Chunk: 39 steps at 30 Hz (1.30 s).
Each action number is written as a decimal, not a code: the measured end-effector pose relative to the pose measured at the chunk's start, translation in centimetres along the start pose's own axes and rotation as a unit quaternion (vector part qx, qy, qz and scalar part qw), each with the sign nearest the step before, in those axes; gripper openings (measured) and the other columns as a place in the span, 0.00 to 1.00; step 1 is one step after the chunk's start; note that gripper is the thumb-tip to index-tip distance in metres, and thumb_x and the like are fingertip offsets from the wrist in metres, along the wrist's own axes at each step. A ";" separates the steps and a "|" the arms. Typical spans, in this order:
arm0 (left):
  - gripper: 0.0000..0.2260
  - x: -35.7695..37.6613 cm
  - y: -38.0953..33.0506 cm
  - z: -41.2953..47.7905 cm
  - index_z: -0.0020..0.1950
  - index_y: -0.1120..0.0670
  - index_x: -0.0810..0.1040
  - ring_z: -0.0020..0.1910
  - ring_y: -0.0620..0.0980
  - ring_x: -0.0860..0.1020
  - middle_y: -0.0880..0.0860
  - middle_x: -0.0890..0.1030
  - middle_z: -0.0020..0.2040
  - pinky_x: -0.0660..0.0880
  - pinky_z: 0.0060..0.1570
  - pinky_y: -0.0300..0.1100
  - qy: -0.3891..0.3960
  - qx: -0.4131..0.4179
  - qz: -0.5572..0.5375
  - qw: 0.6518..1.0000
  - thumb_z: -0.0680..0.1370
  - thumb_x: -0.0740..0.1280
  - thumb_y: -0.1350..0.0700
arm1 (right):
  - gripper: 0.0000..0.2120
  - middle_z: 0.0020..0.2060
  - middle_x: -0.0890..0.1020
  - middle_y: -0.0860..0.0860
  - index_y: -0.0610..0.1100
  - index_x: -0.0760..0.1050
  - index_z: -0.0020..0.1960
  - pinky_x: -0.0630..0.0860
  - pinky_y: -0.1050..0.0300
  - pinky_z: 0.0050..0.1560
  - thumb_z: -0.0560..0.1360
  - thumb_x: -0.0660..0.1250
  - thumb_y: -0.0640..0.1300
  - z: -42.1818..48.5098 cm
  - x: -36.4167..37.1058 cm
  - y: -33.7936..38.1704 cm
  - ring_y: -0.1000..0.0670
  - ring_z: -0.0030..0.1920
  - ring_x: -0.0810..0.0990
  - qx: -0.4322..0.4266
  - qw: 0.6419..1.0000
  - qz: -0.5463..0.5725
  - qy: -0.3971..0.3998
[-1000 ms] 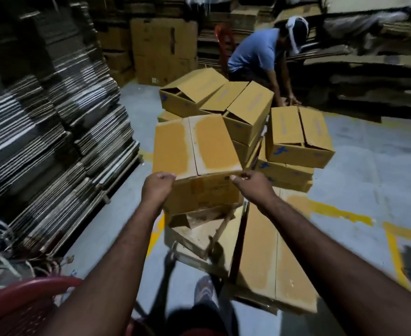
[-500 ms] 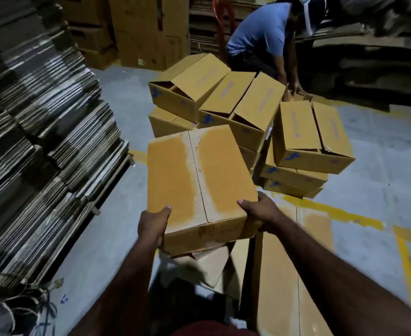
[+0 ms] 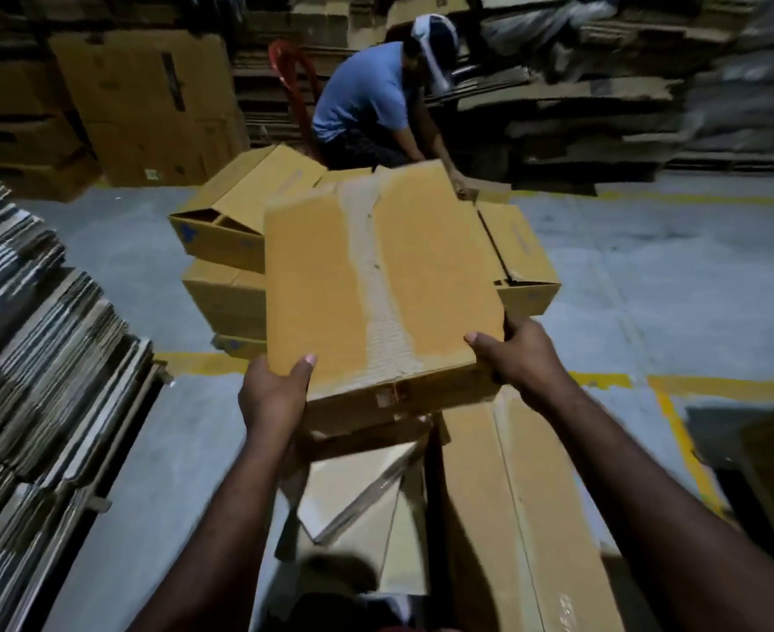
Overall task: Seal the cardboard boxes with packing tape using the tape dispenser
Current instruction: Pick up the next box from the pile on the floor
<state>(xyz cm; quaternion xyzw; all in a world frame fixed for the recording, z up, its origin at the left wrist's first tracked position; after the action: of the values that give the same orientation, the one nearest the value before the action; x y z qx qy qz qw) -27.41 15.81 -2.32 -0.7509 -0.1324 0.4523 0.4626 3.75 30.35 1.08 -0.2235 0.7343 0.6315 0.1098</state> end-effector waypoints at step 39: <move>0.29 31.6 -25.1 -73.9 0.71 0.56 0.69 0.51 0.60 0.80 0.59 0.79 0.59 0.83 0.48 0.56 0.545 0.534 0.174 0.623 0.81 0.61 0.35 | 0.32 0.59 0.78 0.41 0.40 0.69 0.73 0.82 0.48 0.31 0.76 0.70 0.57 -66.1 -50.8 -24.3 0.42 0.45 0.83 0.307 0.706 -0.007 -0.639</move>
<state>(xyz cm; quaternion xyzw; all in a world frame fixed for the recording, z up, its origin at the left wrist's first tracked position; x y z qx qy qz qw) 54.88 6.31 12.53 -0.4900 0.5420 0.0236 0.6823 67.64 -27.02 14.03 0.2739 0.6402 0.3623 0.6196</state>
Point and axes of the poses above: each hand's wrist, its own z-axis towards the middle knuckle, its own x-axis out of the palm, y = z × x, the point moved 5 cm from there along z, towards the middle knuckle
